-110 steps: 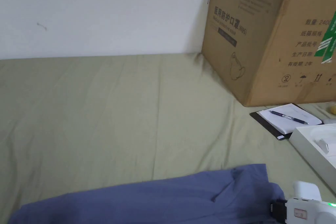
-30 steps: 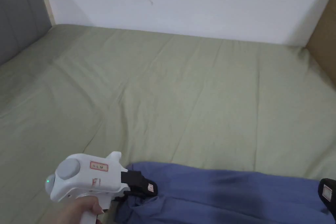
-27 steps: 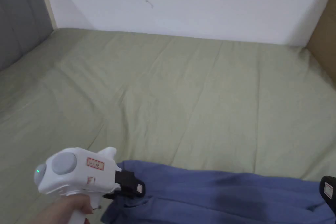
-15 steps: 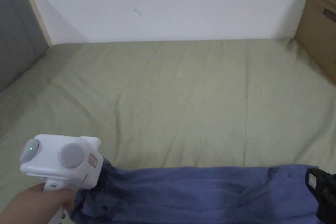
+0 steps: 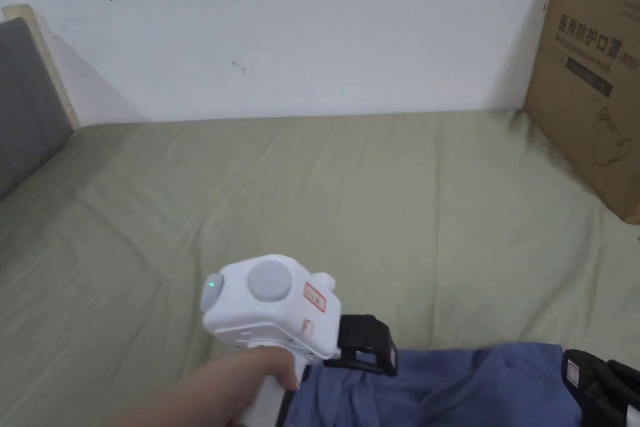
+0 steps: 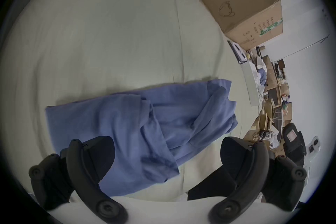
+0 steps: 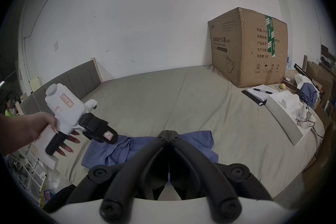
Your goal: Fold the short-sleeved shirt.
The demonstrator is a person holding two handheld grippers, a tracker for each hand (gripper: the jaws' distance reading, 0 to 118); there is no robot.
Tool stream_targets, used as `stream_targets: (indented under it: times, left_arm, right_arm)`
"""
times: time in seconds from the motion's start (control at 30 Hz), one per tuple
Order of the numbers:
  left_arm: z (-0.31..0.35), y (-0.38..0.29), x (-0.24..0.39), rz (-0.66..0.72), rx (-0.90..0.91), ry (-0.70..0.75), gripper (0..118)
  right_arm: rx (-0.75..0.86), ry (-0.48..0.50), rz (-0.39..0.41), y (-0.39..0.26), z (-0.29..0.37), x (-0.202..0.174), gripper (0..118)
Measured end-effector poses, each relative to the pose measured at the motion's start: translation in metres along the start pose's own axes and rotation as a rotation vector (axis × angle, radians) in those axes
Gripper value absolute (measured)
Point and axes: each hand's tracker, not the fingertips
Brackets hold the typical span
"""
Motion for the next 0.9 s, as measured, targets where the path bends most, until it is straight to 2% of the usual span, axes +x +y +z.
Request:
stream_targets:
  times: [0.17,0.2,0.23,0.3,0.33,0.5,0.7,0.83,0.9]
  left_arm:
    - [0.057,-0.021,-0.041,0.006,0.082,0.109,114]
    - [0.062,-0.029,-0.049,-0.002,0.118,0.132,102]
    - [0.063,-0.035,-0.053,-0.015,0.144,0.146,77]
    - [0.053,-0.041,-0.06,-0.028,0.13,0.216,10]
    - [0.046,-0.043,-0.061,-0.025,0.123,0.238,5]
    - [-0.006,-0.04,-0.048,-0.018,0.083,0.12,5]
    - [-0.072,-0.03,-0.012,-0.127,0.005,0.205,5]
    - [-0.077,-0.029,0.014,-0.2,0.023,0.25,5]
    - [-0.069,-0.028,0.025,-0.229,0.031,0.202,5]
  right_arm:
    - [-0.002,0.013,-0.024,0.001,0.0,0.002,0]
    - [-0.003,0.016,-0.029,0.001,0.0,0.003,0]
    - [-0.005,0.017,-0.031,0.0,0.0,0.003,0]
    - [-0.009,0.017,-0.03,-0.001,-0.001,0.003,0]
    - [-0.011,0.016,-0.028,-0.001,-0.001,0.004,0]
    - [-0.03,0.005,-0.024,-0.005,-0.001,0.006,0]
    - [-0.047,-0.018,-0.01,-0.008,0.001,0.01,0]
    - [-0.054,-0.03,-0.004,-0.009,0.0,0.011,0]
    - [-0.059,-0.027,-0.009,-0.01,-0.001,0.011,0]
